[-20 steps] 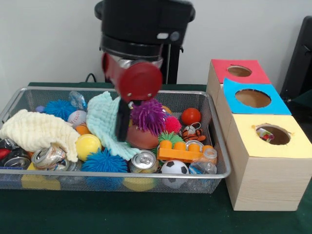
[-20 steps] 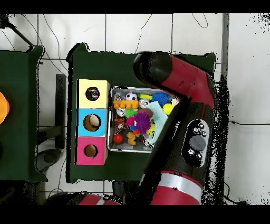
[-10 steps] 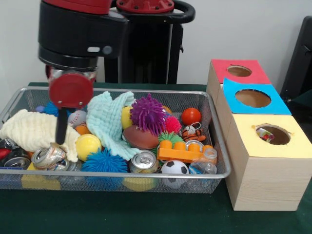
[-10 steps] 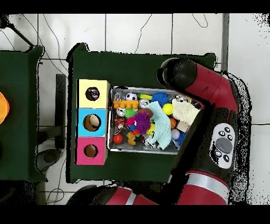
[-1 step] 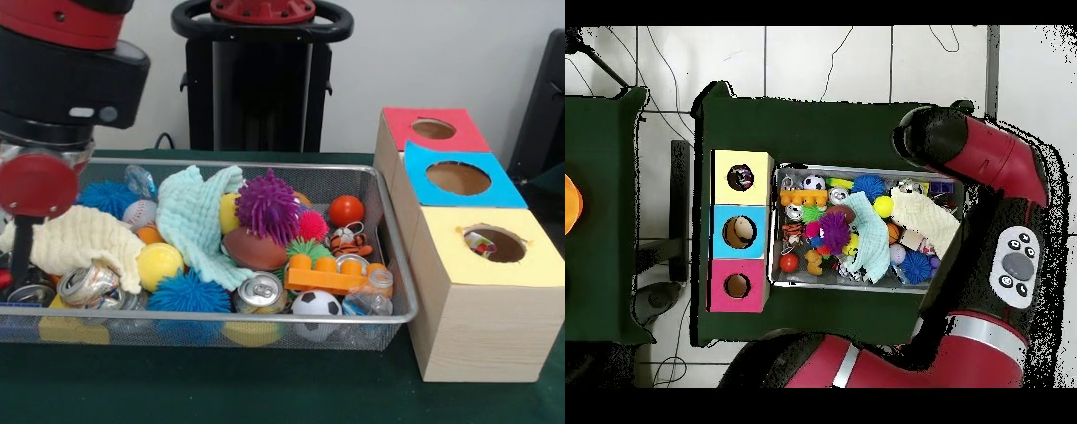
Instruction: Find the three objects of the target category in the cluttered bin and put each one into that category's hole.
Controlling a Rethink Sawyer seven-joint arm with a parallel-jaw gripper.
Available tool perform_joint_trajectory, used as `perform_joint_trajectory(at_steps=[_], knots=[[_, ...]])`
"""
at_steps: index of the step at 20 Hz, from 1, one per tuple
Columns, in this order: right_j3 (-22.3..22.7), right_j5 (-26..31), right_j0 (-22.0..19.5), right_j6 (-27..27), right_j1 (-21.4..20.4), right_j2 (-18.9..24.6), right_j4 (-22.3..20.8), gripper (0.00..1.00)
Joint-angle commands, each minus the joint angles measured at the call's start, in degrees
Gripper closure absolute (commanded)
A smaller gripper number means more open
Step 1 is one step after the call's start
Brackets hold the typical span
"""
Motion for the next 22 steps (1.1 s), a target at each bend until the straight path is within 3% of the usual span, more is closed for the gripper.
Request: perform_joint_trajectory(at_steps=[1,15,22], knots=[[-6.3,6.8,-2.8,-8.0,5.5,4.8,-3.7,1.00],[0.6,0.5,-3.8,-7.6,6.4,7.5,-4.2,1.00],[3.3,2.7,-2.3,-5.7,3.6,6.3,-3.8,1.00]])
